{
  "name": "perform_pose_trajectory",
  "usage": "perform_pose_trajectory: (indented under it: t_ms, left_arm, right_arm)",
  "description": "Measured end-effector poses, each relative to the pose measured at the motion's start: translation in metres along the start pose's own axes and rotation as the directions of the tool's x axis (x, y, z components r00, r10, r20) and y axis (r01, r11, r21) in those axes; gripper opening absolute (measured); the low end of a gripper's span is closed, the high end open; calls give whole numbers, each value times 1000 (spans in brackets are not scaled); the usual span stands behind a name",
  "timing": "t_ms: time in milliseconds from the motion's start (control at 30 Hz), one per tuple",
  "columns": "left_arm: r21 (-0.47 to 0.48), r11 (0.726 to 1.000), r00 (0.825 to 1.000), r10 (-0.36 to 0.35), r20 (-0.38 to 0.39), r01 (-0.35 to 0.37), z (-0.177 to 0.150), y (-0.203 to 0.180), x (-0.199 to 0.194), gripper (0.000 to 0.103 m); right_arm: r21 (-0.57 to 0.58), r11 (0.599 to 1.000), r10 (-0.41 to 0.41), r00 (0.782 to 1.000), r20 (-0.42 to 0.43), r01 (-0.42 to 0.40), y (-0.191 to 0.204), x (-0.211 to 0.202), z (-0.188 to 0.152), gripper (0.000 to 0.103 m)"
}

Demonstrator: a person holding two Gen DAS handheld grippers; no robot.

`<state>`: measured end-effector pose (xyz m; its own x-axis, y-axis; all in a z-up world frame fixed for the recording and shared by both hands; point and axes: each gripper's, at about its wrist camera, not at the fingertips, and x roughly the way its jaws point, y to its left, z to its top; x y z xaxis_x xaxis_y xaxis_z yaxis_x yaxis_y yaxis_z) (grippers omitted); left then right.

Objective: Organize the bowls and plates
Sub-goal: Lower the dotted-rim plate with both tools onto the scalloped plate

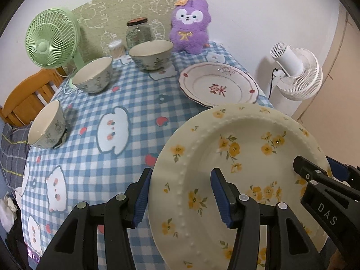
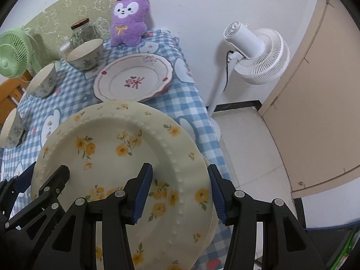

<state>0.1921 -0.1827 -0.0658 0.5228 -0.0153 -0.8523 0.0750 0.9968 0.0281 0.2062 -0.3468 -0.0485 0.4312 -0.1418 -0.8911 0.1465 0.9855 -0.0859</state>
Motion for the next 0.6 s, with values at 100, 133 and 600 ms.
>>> perform_pose_trajectory:
  t_ms: [100,133,600]
  left_arm:
    - [4,1000,1000,-2,-8,2,-4,-7,3,53]
    - [6,1000,1000,-3,-11,3,-6,-10,4,54]
    - [12,1000,998,0,-60,1,-23,-31,22,54]
  right_arm:
    - [-1,1000,-6,1000,-7,6,-6,3,-4,54]
    - [-1,1000,-9,1000,-11,8,-8,5,-5,54]
    - [-4,1000,-21,998,-52,20,-24,27,-18,54]
